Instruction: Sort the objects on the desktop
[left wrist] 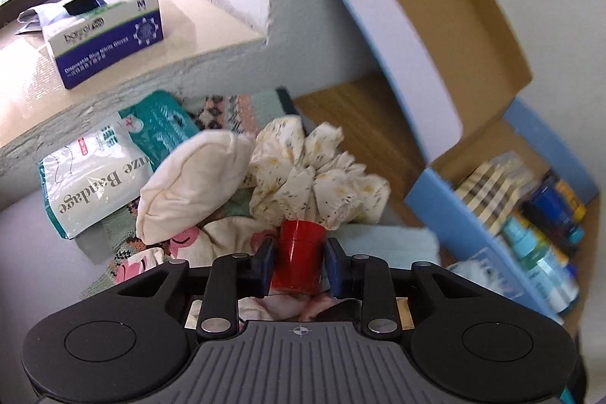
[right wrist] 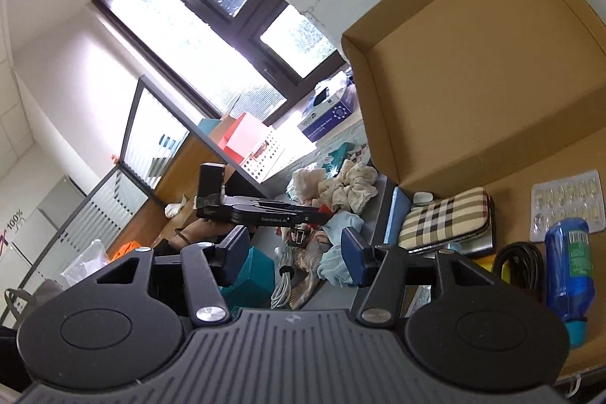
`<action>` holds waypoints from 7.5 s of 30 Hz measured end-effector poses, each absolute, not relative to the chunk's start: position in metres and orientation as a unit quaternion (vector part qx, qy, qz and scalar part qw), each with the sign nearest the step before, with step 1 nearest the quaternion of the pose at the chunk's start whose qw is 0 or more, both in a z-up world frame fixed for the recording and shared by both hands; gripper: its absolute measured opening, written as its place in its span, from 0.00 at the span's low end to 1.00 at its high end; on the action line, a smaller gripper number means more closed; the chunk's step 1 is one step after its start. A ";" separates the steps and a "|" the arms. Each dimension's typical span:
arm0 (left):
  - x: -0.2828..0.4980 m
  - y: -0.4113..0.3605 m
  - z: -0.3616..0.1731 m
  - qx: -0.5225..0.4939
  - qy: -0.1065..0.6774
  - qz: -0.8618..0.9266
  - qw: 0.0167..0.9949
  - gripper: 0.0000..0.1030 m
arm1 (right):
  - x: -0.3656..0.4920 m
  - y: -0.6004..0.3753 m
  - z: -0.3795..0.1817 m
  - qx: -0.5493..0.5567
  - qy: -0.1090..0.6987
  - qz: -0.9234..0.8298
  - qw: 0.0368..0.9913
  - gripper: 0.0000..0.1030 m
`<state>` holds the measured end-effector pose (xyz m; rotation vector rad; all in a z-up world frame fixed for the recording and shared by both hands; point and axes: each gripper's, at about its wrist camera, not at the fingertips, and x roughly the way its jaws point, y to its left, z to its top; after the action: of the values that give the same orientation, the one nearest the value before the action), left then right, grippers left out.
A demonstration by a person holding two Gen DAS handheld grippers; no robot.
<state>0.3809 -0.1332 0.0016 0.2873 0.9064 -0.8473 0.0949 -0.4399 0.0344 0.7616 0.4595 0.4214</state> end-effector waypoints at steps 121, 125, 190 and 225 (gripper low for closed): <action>0.121 0.042 0.001 0.043 0.280 -0.512 0.811 0.63 | 0.182 -0.149 0.044 0.013 0.399 0.198 0.895 0.31; 0.120 0.038 0.002 0.047 0.279 -0.514 0.809 0.63 | 0.180 -0.193 0.013 0.247 0.405 0.181 0.862 0.31; 0.114 0.041 0.023 -0.006 0.236 -0.246 0.940 1.00 | 0.130 -0.200 0.060 0.137 0.288 0.172 0.932 0.95; 0.163 0.100 -0.020 0.000 0.263 -0.206 0.943 0.99 | 0.285 -0.170 0.035 0.166 0.414 0.283 0.849 0.98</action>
<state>0.1632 0.1003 -0.0199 0.0006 0.5362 -0.4207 0.2854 -0.1697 0.0347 0.3501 0.8724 0.5962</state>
